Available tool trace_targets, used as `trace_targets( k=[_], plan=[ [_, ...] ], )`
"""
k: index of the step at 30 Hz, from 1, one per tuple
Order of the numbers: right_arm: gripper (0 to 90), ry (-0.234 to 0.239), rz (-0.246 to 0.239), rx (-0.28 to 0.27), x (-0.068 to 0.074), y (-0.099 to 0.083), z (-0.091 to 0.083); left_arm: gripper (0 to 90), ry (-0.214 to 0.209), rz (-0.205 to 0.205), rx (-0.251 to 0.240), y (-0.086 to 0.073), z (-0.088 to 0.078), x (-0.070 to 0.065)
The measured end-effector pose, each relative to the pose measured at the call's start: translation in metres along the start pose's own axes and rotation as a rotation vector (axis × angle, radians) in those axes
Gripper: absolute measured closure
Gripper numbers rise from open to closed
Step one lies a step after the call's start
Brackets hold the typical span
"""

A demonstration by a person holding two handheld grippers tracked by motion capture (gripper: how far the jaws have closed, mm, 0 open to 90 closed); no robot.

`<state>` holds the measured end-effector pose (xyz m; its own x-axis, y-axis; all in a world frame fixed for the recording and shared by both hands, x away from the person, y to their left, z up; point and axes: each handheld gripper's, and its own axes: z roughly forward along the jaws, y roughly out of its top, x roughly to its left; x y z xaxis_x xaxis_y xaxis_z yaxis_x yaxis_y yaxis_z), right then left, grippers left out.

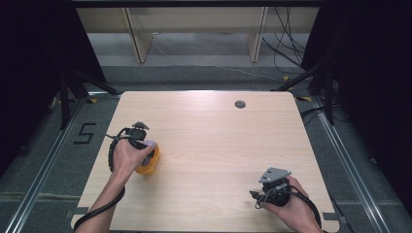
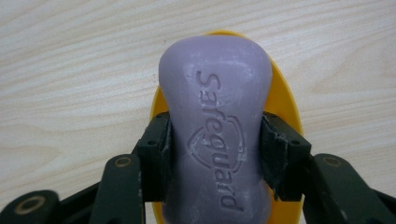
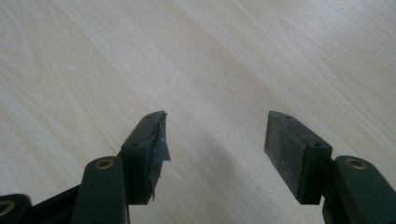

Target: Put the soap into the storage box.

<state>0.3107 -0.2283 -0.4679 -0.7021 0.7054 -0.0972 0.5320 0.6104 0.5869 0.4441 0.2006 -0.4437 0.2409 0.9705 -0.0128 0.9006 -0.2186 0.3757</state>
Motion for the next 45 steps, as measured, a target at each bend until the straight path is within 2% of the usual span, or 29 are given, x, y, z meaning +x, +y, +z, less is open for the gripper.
trace_targets(
  k=[3,6,11,13,21,22,23,24,25,27,29,31,33,34,36,37,38,39,41,42,43,44,45],
  plan=[
    [39.6,-0.001,-0.015,-0.002,-0.001,0.0,0.0,48.8,-0.002,-0.002,0.003,0.0,0.001,0.0],
    [39.5,0.004,0.014,0.006,0.001,0.0,-0.001,48.6,-0.002,0.0,-0.002,-0.001,0.003,-0.001],
    [39.5,0.004,0.01,0.004,0.0,0.0,-0.001,47.7,-0.007,0.004,0.01,-0.001,0.003,-0.001],
    [39.5,0.004,0.01,0.004,0.0,0.0,-0.001,47.1,-0.012,-0.001,-0.006,-0.002,0.002,-0.001],
    [39.5,0.001,-0.001,-0.002,-0.001,0.0,-0.001,45.1,-0.008,-0.027,-0.088,-0.003,-0.022,-0.003],
    [39.5,-0.007,-0.015,-0.007,-0.002,0.0,-0.001,45.1,-0.01,0.021,-0.103,-0.005,-0.028,-0.001],
    [39.5,-0.007,-0.015,-0.007,-0.002,0.0,-0.001,45.1,-0.01,0.021,-0.103,-0.005,-0.028,-0.001],
    [39.5,-0.009,-0.016,-0.008,-0.002,0.0,-0.001,45.1,-0.023,0.023,-0.15,-0.011,-0.031,-0.002],
    [39.5,-0.009,-0.016,-0.008,-0.002,0.0,-0.001,45.0,-0.023,0.023,-0.15,-0.011,-0.031,-0.002],
    [39.5,-0.011,-0.015,-0.009,-0.002,0.0,-0.002,45.0,-0.04,0.047,-0.19,-0.019,-0.035,0.0],
    [39.5,-0.011,-0.015,-0.008,-0.002,0.0,-0.001,45.0,-0.039,0.072,-0.215,-0.026,-0.039,0.002],
    [39.5,-0.009,-0.015,-0.008,-0.002,0.0,-0.001,44.9,-0.034,0.095,-0.258,-0.036,-0.041,0.005],
    [39.5,-0.009,-0.013,-0.007,-0.002,0.0,-0.001,44.6,-0.044,0.1,-0.286,-0.045,-0.042,0.007],
    [39.5,-0.006,-0.028,-0.013,-0.003,0.0,-0.001,44.5,-0.042,0.109,-0.309,-0.051,-0.042,0.008],
    [39.5,0.005,-0.037,-0.019,-0.004,0.0,0.001,43.7,-0.065,0.117,-0.354,-0.063,-0.042,0.009],
    [39.5,0.005,-0.04,-0.02,-0.004,0.0,0.001,43.5,-0.065,0.117,-0.354,-0.063,-0.042,0.009],
    [39.5,0.002,-0.036,-0.017,-0.004,0.0,0.0,43.1,-0.065,0.139,-0.382,-0.072,-0.042,0.01],
    [39.5,-0.01,-0.012,-0.003,-0.002,0.0,-0.001,43.3,-0.058,0.157,-0.388,-0.076,-0.042,0.012],
    [39.5,-0.009,-0.023,-0.007,-0.003,0.0,-0.001,43.5,-0.065,0.157,-0.402,-0.08,-0.041,0.012],
    [39.5,-0.013,-0.021,-0.007,-0.002,0.0,-0.001,43.4,-0.06,0.175,-0.413,-0.089,-0.041,0.013],
    [39.5,-0.013,-0.021,-0.007,-0.002,0.0,-0.001,43.4,-0.06,0.175,-0.413,-0.089,-0.041,0.013],
    [39.5,-0.017,-0.025,-0.008,-0.003,0.0,-0.001,43.3,-0.072,0.173,-0.422,-0.098,-0.038,0.014],
    [39.5,-0.017,-0.025,-0.008,-0.003,0.0,-0.001,43.3,-0.072,0.173,-0.422,-0.098,-0.038,0.014]
  ],
)
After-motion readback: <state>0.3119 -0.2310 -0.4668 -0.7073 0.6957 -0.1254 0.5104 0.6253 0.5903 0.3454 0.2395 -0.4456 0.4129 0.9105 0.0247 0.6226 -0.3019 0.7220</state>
